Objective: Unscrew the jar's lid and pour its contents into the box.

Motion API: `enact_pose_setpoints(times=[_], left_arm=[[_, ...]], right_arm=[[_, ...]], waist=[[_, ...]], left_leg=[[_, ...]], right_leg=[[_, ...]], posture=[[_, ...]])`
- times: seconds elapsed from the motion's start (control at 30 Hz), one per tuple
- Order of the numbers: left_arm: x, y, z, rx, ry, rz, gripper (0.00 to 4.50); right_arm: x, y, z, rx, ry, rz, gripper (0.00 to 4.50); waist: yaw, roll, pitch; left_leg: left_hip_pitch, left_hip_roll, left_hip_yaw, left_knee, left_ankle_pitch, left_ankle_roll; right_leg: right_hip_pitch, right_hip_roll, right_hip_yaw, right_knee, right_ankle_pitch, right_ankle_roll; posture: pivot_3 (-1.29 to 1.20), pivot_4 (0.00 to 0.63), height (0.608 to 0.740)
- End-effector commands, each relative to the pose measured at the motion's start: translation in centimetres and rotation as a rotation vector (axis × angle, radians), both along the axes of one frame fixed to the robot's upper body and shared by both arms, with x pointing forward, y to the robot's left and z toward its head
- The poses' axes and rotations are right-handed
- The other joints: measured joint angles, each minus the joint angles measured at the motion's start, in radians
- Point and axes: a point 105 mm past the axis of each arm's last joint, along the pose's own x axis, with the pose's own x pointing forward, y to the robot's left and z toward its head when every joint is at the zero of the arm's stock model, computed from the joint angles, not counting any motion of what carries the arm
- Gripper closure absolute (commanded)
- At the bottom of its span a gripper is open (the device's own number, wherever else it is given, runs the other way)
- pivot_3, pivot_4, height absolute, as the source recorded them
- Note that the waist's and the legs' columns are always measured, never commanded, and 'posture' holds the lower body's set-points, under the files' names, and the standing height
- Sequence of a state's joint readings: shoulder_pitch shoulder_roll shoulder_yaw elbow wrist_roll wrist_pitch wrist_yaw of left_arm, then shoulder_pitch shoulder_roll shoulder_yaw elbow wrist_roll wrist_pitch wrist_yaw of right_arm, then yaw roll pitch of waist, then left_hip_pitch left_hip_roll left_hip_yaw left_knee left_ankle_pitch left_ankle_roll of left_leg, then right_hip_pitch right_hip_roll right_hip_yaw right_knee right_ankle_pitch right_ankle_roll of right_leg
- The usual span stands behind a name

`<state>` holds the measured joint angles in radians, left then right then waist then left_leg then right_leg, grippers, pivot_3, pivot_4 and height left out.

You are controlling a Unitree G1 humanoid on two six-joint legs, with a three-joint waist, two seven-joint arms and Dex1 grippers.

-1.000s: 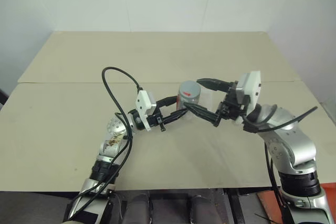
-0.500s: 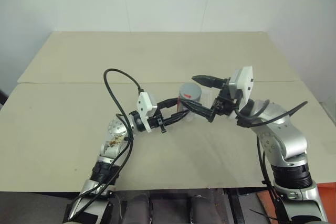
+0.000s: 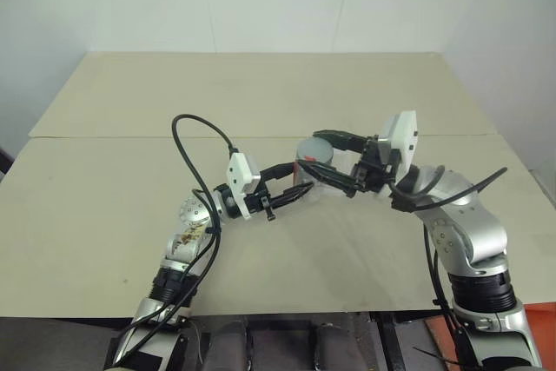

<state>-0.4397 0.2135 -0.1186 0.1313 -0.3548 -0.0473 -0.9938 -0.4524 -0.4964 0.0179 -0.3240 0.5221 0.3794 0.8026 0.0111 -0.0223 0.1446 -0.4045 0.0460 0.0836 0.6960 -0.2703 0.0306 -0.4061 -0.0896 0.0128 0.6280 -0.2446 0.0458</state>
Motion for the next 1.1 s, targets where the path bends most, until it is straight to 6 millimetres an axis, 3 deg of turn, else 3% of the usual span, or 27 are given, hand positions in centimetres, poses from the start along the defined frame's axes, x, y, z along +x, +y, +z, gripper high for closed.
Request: enact_pose_setpoints(times=[0.03, 0.33, 0.5, 0.83, 0.97, 1.1], left_arm=[[-0.5, -0.3, 0.9, -0.011, -0.049, -0.022, 2.61], [-1.5, 0.2, 0.9, 0.026, -0.037, -0.121, 2.61], [-2.5, 0.7, 0.6, 0.07, -0.028, -0.202, 2.61], [-3.1, 0.6, 0.6, 0.077, -0.024, -0.23, 2.61], [-3.1, 0.7, 0.6, 0.079, -0.024, -0.228, 2.61], [-3.0, 1.3, 1.0, 0.073, -0.036, -0.193, 2.61]], right_arm=[[-0.6, 0.1, 1.8, 0.027, -0.069, 0.021, 1.73], [-1.8, -0.2, 2.1, -0.003, -0.123, 0.161, 1.73], [-1.3, -0.9, 2.6, 0.026, -0.1, 0.226, 1.73], [-2.2, -1.0, 2.9, 0.084, -0.092, 0.433, 1.73], [-2.0, -1.1, 2.7, 0.064, -0.111, 0.434, 1.73], [-1.0, -4.3, 3.4, 0.043, -0.157, 0.239, 1.73]], waist=[[0.0, 0.0, 0.0], [0.0, 0.0, 0.0], [-0.001, 0.0, 0.0], [0.0, 0.0, 0.0], [0.0, 0.0, 0.0], [0.003, 0.0, 0.0]], left_leg=[[0.0, 0.0, 0.0, 0.0, 0.0, 0.0], [0.0, 0.0, 0.0, 0.0, 0.0, 0.0], [0.001, 0.0, 0.0, 0.0, 0.0, 0.0], [0.0, 0.0, 0.0, 0.0, 0.0, 0.0], [0.0, 0.0, 0.0, 0.0, 0.0, 0.0], [0.0, 0.0, 0.0, 0.0, 0.0, 0.0]], right_leg=[[0.0, 0.0, 0.0, 0.0, 0.0, 0.0], [0.0, 0.0, 0.0, 0.0, 0.0, 0.0], [0.0, 0.0, 0.0, 0.0, 0.0, 0.0], [0.0, 0.0, 0.0, 0.0, 0.0, 0.0], [0.0, 0.0, 0.0, 0.0, 0.0, 0.0], [0.0, 0.0, 0.0, 0.0, 0.0, 0.0]], posture=[[0.0, 0.15, 0.74], [0.0, 0.15, 0.74], [0.0, 0.15, 0.74], [0.0, 0.15, 0.74], [0.0, 0.15, 0.74], [0.0, 0.15, 0.74]])
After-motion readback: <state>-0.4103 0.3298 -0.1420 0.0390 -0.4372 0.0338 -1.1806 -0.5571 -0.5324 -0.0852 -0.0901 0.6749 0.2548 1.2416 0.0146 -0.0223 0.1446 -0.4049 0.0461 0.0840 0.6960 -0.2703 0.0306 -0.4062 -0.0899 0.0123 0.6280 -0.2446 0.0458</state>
